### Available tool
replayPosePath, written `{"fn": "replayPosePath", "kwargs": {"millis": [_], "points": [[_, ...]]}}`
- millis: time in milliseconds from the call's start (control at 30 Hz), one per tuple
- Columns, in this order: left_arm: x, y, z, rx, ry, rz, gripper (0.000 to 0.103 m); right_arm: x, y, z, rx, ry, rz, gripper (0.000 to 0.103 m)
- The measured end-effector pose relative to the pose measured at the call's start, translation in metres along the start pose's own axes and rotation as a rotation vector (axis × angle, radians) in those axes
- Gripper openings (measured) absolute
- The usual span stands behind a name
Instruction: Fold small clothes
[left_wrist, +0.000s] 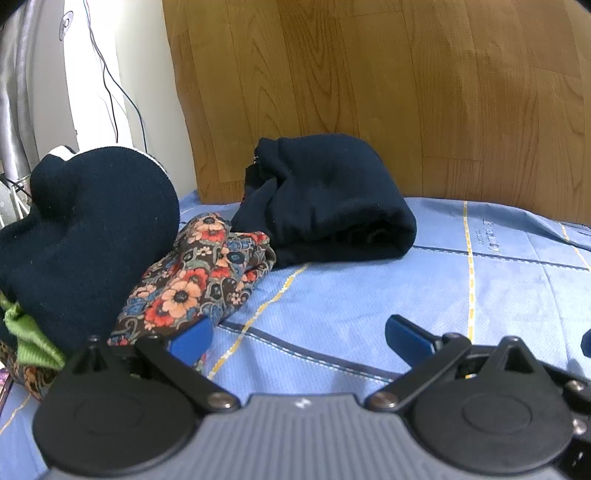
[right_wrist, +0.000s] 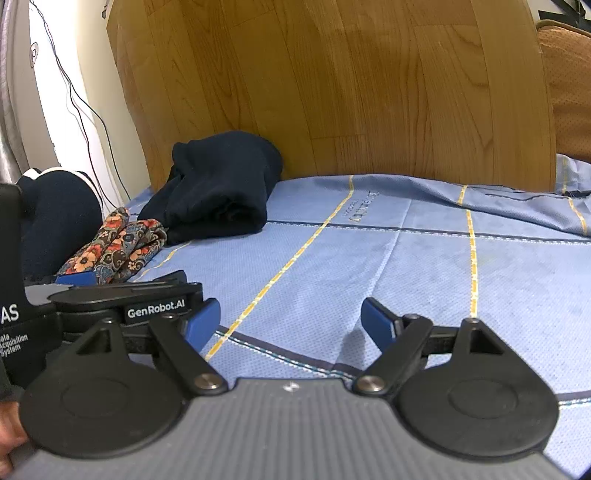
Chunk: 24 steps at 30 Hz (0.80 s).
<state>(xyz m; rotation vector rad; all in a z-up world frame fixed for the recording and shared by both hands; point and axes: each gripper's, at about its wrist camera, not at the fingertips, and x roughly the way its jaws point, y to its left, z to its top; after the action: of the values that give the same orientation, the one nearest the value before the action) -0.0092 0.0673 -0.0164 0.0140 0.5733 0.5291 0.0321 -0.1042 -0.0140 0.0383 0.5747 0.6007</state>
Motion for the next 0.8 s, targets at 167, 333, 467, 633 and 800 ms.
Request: {"fn": "replayPosePath", "kwargs": {"millis": [167,333,467,633,800], "points": [[-0.0004,-0.0004,-0.0004,0.002,-0.004,0.005,0.103,0.0001,0.0001,0.0002,0.001,0.0,-0.001,0.085],[-0.0021,-0.0016,-0.0007,0.006,-0.011,0.016,0.103,0.0001,0.0002,0.0002,-0.001,0.0,0.0,0.085],[-0.0061,-0.002,-0.0009,0.016,-0.04,0.004,0.103,0.0,-0.0008,0.0003,0.006,-0.003,0.0,0.086],[-0.0084,-0.0004,-0.0002,0.011,-0.067,-0.011,0.103,0.0005,-0.0018,0.0004,0.021,0.0,0.001,0.086],[-0.0086,-0.0005,0.0007,0.01,-0.07,-0.014,0.103,0.0004,-0.0016,0.0,0.024,0.001,0.001,0.086]]}}
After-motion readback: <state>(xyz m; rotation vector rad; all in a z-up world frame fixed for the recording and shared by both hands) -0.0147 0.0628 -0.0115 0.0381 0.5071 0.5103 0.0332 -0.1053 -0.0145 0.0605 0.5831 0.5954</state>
